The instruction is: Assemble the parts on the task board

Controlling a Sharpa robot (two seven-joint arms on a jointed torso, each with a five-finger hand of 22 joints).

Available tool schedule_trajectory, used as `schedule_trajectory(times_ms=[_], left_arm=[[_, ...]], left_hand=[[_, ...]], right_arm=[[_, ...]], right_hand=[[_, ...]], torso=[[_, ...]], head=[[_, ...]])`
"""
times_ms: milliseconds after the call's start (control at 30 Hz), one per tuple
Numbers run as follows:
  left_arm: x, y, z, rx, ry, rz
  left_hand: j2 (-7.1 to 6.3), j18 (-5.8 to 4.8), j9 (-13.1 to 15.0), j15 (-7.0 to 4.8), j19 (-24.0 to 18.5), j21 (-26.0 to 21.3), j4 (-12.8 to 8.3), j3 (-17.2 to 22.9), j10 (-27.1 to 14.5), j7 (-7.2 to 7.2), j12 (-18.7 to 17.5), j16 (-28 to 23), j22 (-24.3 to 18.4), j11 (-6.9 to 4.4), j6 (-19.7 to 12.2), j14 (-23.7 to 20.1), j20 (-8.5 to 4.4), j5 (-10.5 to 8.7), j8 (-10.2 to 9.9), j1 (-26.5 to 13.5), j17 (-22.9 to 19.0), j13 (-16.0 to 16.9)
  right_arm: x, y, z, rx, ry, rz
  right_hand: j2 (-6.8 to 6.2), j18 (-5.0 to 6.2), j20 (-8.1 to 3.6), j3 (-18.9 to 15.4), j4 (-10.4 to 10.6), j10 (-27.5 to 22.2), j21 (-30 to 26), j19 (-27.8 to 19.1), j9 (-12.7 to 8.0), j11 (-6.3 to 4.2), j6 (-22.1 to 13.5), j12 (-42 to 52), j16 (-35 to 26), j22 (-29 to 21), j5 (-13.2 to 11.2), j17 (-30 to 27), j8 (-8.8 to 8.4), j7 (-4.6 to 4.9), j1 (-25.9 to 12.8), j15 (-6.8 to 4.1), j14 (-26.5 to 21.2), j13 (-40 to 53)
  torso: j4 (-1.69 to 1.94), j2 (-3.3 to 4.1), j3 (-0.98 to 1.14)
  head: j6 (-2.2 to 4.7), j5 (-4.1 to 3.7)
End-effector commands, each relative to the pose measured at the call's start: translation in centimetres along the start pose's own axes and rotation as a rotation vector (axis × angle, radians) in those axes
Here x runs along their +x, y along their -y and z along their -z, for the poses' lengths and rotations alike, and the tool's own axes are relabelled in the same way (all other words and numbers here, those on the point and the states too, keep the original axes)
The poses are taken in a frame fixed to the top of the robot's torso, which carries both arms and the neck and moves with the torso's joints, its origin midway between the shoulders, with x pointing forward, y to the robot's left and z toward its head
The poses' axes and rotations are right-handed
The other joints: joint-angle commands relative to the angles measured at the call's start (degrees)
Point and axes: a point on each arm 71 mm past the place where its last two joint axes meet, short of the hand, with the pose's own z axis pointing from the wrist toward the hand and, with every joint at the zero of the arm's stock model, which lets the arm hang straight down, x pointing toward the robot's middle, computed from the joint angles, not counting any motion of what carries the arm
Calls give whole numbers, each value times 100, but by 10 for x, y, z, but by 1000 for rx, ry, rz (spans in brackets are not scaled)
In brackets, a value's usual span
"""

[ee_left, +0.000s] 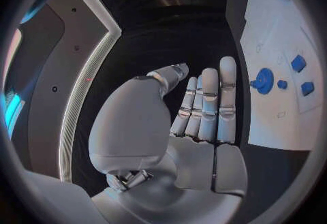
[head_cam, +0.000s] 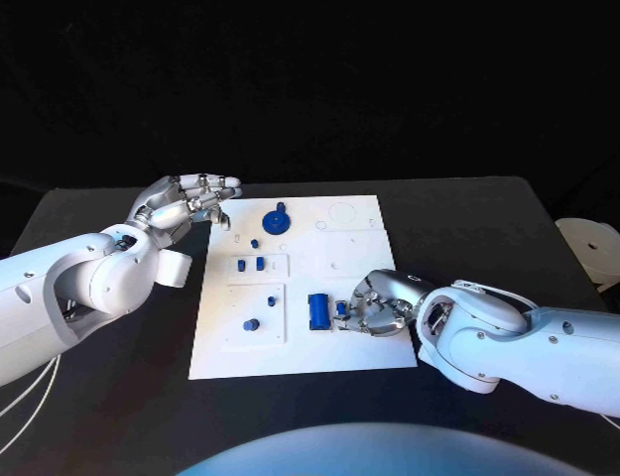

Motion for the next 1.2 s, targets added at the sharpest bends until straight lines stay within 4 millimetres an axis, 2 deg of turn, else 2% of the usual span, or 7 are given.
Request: schedule_trajectory(times_ms=[33,167,333,800,1200], left_arm=[[2,1,0,5,-17,4],[2,1,0,4,-17,4],[1,1,0,4,-17,3],[1,0,0,2,-17,3],[2,0,0,1,-19,4]], left_hand=[[65,86,8,-2,-15,-19,-9,-12,-40,1,16,21,-5,-11,-32,-49,30,29,36,-8,-9,7],[65,86,8,-2,-15,-19,-9,-12,-40,1,16,21,-5,-11,-32,-49,30,29,36,-8,-9,7],[65,86,8,-2,-15,-19,-9,-12,-40,1,16,21,-5,-11,-32,-49,30,29,36,-8,-9,7],[73,86,9,-2,-11,-18,-18,-7,-62,4,47,31,-6,-8,-45,-53,29,29,51,3,-14,11],[73,86,9,-2,-11,-18,-18,-7,-62,4,47,31,-6,-8,-45,-53,29,29,51,3,-14,11]], right_arm=[[-1,0,2,-30,5,17],[-2,1,5,-43,-3,21],[-2,0,8,-57,-1,18],[-4,7,9,-39,-2,25],[-2,9,0,-21,-1,59]], right_hand=[[-1,-10,-14,-80,-21,0,-12,101,-8,-29,24,8,-11,1070,-61,886,-35,-5,263,-18,464,433],[-17,-11,-12,-163,-49,1,-17,103,-13,-26,21,10,-12,1075,-230,887,-45,0,527,-16,464,438],[-11,-14,-10,-264,14,4,-6,109,-19,-22,31,15,-9,1082,-339,898,-51,4,545,-12,467,444],[41,-16,-9,-318,26,4,6,116,-22,-24,41,11,-5,1089,-371,907,-52,0,527,-12,469,442],[132,-20,-13,-345,-14,11,25,125,-23,-34,58,22,-2,1099,-376,918,-47,-11,688,-20,471,451]], torso=[[-7,2,2],[-6,0,4],[-8,2,7],[5,1,-11],[11,4,-6]], head=[[5,12],[-3,24],[4,29],[8,11],[-4,17]])
